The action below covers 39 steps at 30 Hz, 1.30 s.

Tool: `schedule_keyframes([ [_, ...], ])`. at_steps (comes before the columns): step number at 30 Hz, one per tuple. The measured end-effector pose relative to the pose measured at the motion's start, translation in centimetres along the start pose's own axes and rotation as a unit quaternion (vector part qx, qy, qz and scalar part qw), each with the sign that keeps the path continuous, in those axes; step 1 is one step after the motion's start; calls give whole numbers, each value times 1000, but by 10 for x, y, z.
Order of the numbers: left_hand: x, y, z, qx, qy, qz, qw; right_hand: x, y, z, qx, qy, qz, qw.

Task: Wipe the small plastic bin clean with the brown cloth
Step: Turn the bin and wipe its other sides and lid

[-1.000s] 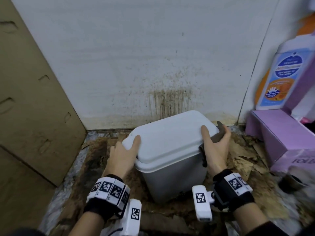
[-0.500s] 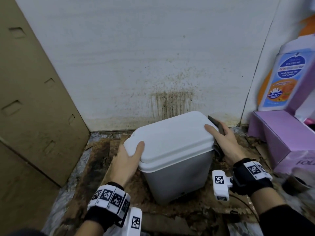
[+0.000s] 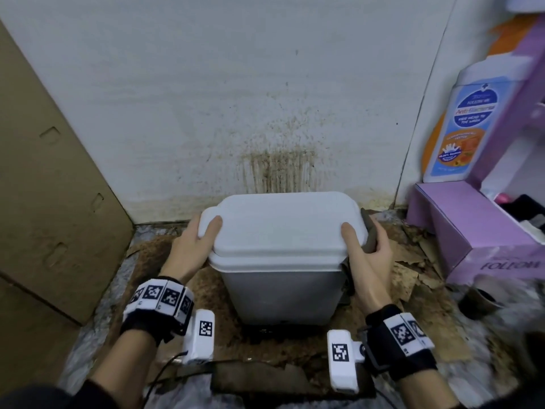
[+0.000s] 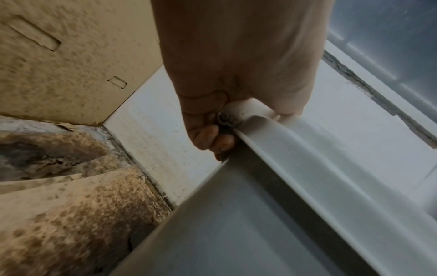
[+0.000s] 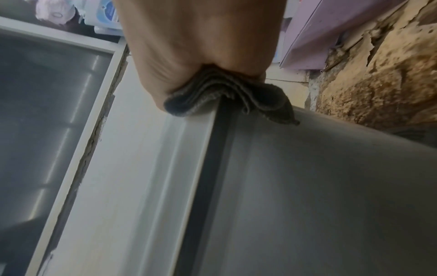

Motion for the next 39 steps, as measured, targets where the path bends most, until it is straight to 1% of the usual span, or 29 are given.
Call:
schedule_keyframes([
  [2,6,6,1,-8,4,-6,1000,-5,0,-4,-20,-1,4,1000],
  [4,7,11,2,-10,2,-11,1000,-7,-4,-11,-26,19,-9,999],
  [12,6,24,4,-3,-24,3,1000,2,-6,-21,7,56,-16,998],
  [19,6,24,4,-5,-25,-14,1000,3,-5,-24,14,76,-30,997],
  [21,7,23,6,37,-34,-17,999,3,-6,-24,18,79,-38,996],
  [23,7,17,9,121,-50,-23,991,2,-7,-24,24,81,-43,995],
  [24,6,10,11,157,-66,-36,985,2,-7,-24,25,83,-45,995],
  [26,2,-11,15,204,-109,-87,969,0,-7,-25,23,85,-43,995],
  [27,0,-22,14,214,-125,-120,961,0,-7,-25,23,82,-42,995],
  [29,-4,-42,7,216,-130,-181,951,-2,-7,-24,23,75,-39,996],
  [31,-6,-61,-6,204,-111,-234,944,-6,-6,-26,18,74,-35,996],
  [34,-11,-89,-32,180,-64,-293,937,-13,-1,-34,21,87,-24,996],
  [36,-15,-103,-48,168,-36,-317,933,-20,4,-43,19,96,-13,995],
  [39,-20,-116,-66,155,-5,-330,931,-37,11,-62,3,113,13,993],
])
Point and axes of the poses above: each hand's wrist, its own x-axis towards the middle knuckle, its own z-axis out of the back of the hand, y = z × x, the point moved 9 cm from there along x, towards the middle knuckle, and after that the axes turned 9 degrees about -z, right-handed, at the moved point
